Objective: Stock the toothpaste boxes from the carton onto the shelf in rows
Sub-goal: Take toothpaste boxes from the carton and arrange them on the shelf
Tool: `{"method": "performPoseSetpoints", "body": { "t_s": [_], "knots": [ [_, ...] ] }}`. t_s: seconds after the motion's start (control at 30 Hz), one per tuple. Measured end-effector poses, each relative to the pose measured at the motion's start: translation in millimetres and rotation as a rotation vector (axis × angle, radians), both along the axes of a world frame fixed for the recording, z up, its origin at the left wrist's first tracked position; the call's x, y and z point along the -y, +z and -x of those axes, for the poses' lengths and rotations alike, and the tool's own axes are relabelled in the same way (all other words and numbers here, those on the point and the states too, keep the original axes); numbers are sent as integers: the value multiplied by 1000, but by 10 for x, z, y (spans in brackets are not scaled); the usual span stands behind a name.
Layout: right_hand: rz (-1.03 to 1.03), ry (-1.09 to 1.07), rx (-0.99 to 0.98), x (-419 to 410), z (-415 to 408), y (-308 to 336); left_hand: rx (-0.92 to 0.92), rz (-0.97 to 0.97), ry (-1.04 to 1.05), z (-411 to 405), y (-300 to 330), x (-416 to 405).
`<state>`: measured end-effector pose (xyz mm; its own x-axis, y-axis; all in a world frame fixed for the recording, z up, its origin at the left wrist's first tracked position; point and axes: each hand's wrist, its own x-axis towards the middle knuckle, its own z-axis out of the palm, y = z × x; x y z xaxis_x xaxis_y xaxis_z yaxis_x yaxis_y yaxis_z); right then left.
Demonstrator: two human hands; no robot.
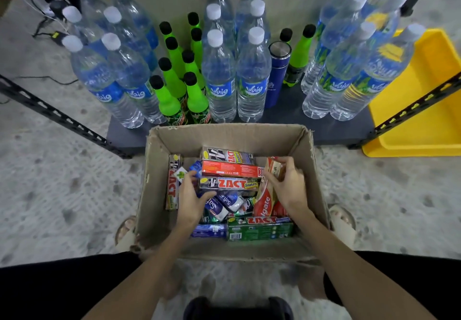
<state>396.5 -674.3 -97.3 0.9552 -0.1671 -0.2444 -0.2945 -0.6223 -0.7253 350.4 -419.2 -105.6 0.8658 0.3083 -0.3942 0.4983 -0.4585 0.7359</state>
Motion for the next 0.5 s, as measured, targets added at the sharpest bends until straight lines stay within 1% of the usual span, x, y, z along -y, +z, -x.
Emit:
{"method": "performPoseSetpoints", "body": {
  "t_s": [0.1, 0.2, 0.37, 0.5],
  "knots": [
    [-66, 1, 2, 116, 26, 13, 36, -27, -45, 45, -8, -66],
    [-171, 38, -55, 189, 33, 92, 52, -71, -139, 83, 14, -110],
    [-252, 115, -73, 231, -3, 157, 66, 129, -194, 81, 122, -90],
    [-209, 246, -102, 215, -3, 197, 95, 247, -120, 125, 223, -122]
  ]
}}
